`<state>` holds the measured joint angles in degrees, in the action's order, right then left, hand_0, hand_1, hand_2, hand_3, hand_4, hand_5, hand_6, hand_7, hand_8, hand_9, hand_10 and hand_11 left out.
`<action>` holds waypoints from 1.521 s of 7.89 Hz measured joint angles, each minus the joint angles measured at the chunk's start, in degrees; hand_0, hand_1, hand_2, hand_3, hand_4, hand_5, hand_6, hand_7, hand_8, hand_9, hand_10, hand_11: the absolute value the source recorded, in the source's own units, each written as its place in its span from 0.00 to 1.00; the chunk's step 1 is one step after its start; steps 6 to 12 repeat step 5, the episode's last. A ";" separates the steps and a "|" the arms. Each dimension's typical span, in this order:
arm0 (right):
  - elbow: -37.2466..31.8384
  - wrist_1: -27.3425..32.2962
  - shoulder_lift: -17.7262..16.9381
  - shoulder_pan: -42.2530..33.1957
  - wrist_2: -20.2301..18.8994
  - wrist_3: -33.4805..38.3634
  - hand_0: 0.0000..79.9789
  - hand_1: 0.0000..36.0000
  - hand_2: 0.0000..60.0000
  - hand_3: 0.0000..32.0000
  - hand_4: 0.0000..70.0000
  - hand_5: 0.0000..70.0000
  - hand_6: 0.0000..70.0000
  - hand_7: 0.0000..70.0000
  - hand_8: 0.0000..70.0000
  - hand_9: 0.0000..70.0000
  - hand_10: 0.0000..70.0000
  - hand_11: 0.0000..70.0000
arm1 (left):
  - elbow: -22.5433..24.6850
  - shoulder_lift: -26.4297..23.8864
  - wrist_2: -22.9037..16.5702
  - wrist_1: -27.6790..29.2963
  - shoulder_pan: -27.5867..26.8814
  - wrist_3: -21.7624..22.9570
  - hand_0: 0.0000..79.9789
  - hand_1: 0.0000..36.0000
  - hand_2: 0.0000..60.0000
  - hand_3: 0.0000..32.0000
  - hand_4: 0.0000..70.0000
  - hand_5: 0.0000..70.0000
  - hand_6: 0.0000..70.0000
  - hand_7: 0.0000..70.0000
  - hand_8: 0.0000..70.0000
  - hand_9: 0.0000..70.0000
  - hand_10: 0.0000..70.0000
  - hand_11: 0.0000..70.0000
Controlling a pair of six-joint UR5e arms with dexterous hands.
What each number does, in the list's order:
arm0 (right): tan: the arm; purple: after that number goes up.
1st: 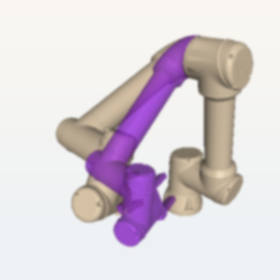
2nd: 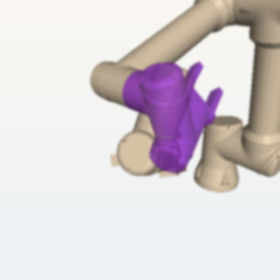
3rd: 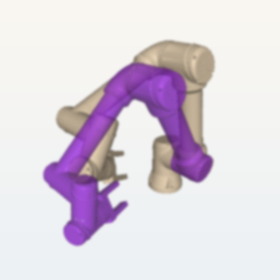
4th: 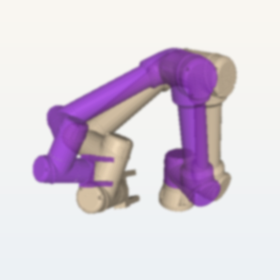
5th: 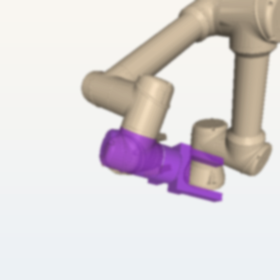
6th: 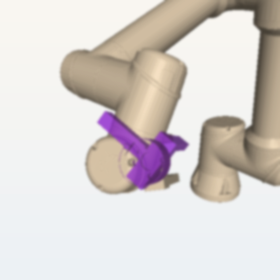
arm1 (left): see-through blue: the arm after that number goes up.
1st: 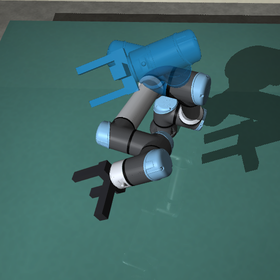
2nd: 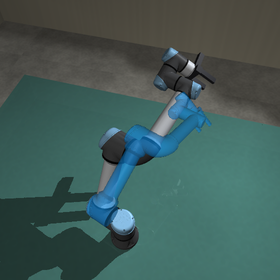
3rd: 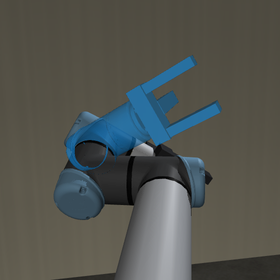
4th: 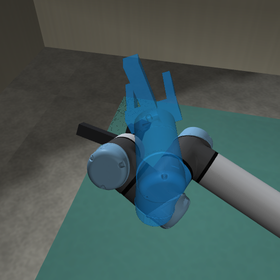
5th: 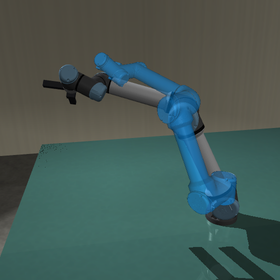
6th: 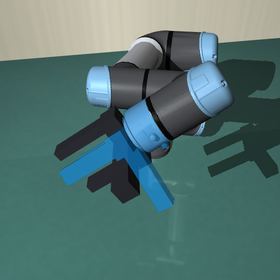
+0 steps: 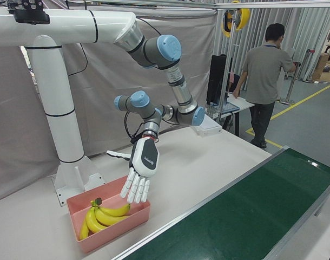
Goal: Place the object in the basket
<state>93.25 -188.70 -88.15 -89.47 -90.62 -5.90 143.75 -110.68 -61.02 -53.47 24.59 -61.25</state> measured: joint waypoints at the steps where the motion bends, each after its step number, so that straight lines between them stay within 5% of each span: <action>1: 0.00 0.00 0.00 0.00 0.00 -0.02 0.00 0.00 0.00 0.00 0.00 0.00 0.00 0.00 0.00 0.00 0.00 0.00 | 1.23 -0.03 -0.01 -0.53 1.86 0.50 0.13 0.00 0.00 0.00 0.32 0.47 0.21 0.24 0.13 0.22 0.13 0.18; 2: 0.00 0.00 0.00 0.00 0.00 -0.05 0.00 0.00 0.00 0.00 0.00 0.00 0.00 0.00 0.00 0.00 0.00 0.00 | 1.63 -0.05 0.04 -0.67 3.31 1.57 0.07 0.00 0.00 0.00 0.37 0.70 0.29 0.40 0.26 0.40 0.20 0.28; 3: 0.00 0.00 0.00 0.00 0.00 -0.04 0.00 0.00 0.00 0.00 0.00 0.00 0.00 0.00 0.00 0.00 0.00 0.00 | 1.56 -0.03 0.05 -0.38 4.73 2.29 0.07 0.00 0.00 0.00 0.36 0.82 0.31 0.45 0.29 0.45 0.23 0.32; 4: 0.00 0.00 0.00 0.00 0.00 -0.04 0.00 0.00 0.00 0.00 0.00 0.00 0.00 0.00 0.00 0.00 0.00 0.00 | 1.46 0.00 0.04 -0.11 6.44 2.80 0.08 0.00 0.00 0.00 0.34 0.65 0.28 0.39 0.25 0.39 0.20 0.28; 5: 0.00 0.00 0.00 0.00 0.00 -0.03 0.00 0.00 0.00 0.00 0.00 0.00 0.00 0.00 0.00 0.00 0.00 0.00 | 1.48 0.29 -0.01 0.00 8.32 3.74 0.08 0.00 0.00 0.00 0.33 0.59 0.26 0.36 0.23 0.37 0.19 0.26; 12: 0.00 0.00 0.00 0.00 0.00 -0.03 0.00 0.00 0.00 0.00 0.00 0.00 0.00 0.00 0.00 0.00 0.00 0.00 | 1.48 0.29 -0.01 0.00 8.32 3.74 0.08 0.00 0.00 0.00 0.33 0.59 0.26 0.36 0.23 0.37 0.19 0.26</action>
